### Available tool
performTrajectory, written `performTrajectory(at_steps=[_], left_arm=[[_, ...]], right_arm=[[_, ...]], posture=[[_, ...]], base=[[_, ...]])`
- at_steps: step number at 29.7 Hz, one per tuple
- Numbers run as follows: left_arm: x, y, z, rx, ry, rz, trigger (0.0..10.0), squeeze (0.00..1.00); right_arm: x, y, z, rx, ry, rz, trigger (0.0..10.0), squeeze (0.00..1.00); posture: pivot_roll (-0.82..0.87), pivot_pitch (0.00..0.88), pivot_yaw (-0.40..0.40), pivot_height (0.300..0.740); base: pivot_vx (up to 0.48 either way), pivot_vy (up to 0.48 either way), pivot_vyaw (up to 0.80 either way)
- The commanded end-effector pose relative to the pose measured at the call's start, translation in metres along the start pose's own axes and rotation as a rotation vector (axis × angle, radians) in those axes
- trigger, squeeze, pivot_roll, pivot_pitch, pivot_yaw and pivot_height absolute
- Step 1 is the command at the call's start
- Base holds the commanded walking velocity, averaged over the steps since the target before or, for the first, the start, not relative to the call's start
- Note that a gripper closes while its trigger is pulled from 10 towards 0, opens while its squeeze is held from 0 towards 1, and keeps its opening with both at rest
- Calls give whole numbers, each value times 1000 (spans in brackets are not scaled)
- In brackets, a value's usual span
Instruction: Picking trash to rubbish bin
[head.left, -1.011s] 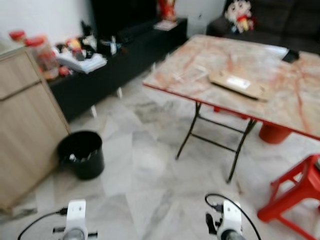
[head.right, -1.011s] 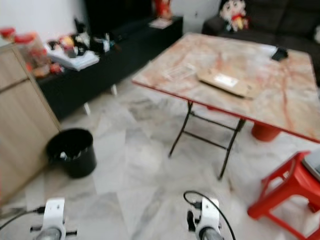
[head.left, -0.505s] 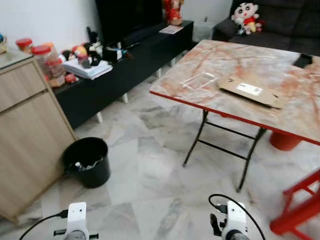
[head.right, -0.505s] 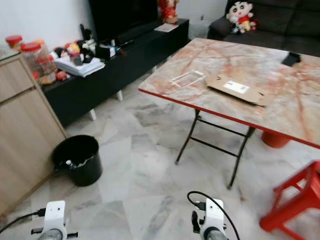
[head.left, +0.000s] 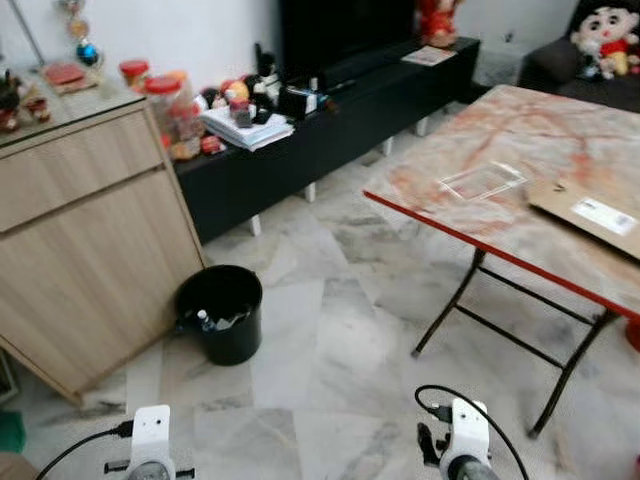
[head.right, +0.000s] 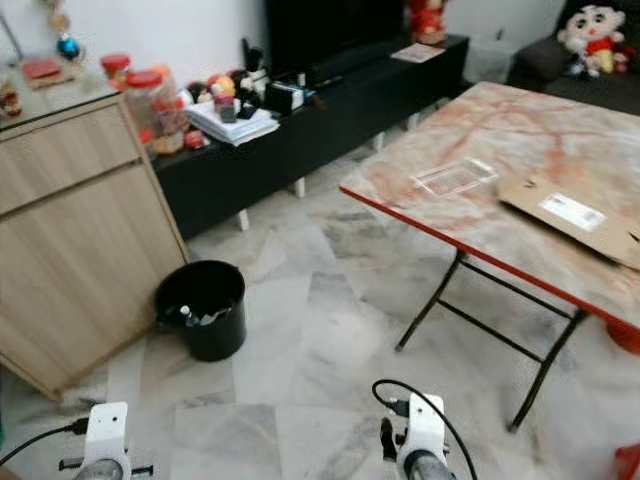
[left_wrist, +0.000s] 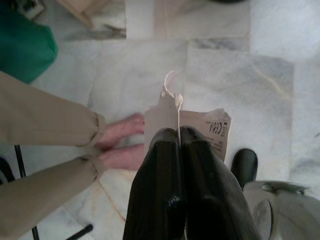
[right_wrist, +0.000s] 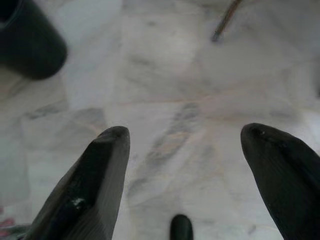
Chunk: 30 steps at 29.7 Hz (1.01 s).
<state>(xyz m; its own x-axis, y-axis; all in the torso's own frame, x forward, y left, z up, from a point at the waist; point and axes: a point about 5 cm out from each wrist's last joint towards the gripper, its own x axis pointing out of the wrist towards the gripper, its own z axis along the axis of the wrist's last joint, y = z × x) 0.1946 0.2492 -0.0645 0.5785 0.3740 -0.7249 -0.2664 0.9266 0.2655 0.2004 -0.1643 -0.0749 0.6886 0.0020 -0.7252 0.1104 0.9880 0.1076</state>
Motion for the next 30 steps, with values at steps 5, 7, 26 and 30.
performTrajectory(at_steps=[5, 7, 26, 30], left_arm=[[0, -4, 3, -7, -6, -7, 10000, 0], [0, -4, 3, -6, -7, -6, 10000, 0], [0, -4, 4, -3, -9, -6, 10000, 0], [0, -4, 4, -3, -9, -5, 10000, 0]], right_arm=[[-1, -8, 1, 11, -8, -27, 10000, 0], [-1, -8, 2, 14, -9, -26, 10000, 0], [-1, -9, 2, 11, -12, -31, 10000, 0], [-1, -10, 2, 12, -14, -32, 10000, 0]], posture=[[-21, 20, -7, 740], [-21, 20, -7, 740], [-21, 19, -8, 740], [-20, 18, -8, 740]], base=[[300, 0, 300], [304, 0, 0], [300, 0, 445], [299, 0, 0]])
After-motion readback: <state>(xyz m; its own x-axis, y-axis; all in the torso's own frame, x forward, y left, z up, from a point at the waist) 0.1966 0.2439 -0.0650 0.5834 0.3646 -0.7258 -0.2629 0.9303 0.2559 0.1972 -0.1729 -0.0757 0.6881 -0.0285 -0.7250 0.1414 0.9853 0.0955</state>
